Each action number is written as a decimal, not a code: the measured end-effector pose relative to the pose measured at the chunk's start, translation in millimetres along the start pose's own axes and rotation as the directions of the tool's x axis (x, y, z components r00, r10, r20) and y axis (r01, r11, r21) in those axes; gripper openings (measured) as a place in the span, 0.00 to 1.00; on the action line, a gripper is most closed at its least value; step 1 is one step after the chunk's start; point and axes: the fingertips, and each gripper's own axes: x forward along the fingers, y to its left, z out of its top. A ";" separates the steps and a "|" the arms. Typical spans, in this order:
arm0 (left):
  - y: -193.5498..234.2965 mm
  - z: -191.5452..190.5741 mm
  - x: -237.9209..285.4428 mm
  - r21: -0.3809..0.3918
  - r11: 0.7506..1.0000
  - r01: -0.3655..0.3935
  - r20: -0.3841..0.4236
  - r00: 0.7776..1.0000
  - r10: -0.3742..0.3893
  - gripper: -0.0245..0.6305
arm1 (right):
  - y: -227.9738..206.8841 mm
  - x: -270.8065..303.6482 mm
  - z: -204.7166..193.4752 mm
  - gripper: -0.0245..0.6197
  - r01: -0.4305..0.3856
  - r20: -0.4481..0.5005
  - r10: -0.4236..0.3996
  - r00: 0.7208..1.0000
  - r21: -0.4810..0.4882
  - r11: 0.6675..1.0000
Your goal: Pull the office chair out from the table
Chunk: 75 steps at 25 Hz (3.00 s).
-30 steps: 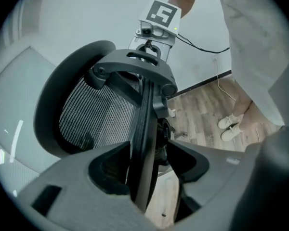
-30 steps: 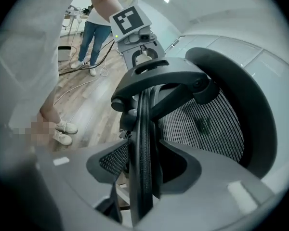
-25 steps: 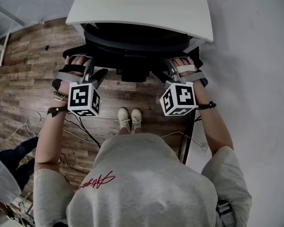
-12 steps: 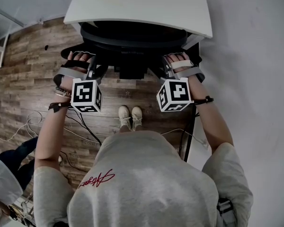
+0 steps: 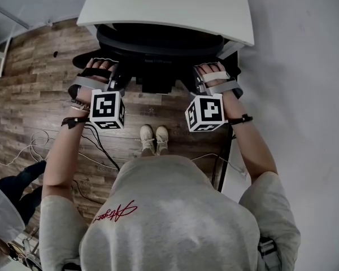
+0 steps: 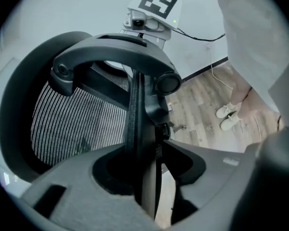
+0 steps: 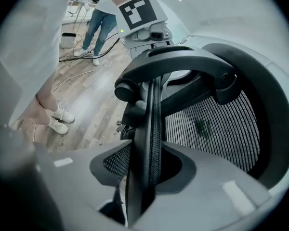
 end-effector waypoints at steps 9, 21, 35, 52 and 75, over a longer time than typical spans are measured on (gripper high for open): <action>1.2 -0.7 0.3 0.015 1.000 -0.026 -0.008 1.000 0.026 0.26 | -0.4 0.3 -0.3 0.22 0.006 -0.006 -0.006 1.000 -0.012 1.000; 6.2 0.5 0.6 0.027 0.996 -0.090 -0.027 0.996 0.090 0.18 | 2.1 0.4 -0.5 0.20 -0.073 -0.017 0.073 0.997 0.028 0.997; 6.1 1.1 1.1 0.003 0.997 -0.083 -0.046 0.995 0.083 0.19 | 4.0 0.6 -2.6 0.20 -0.178 -0.028 0.182 0.983 0.104 0.978; 8.7 23.5 -8.5 -0.016 0.994 -0.107 -0.067 0.992 0.106 0.19 | 3.8 -17.5 -12.7 0.20 -0.203 -0.018 0.205 0.979 0.083 0.976; -6.9 50.2 -3.8 -0.010 0.992 -0.127 -0.083 0.989 0.126 0.19 | 23.7 -28.8 -33.9 0.19 -0.197 -0.011 0.199 0.980 0.081 0.977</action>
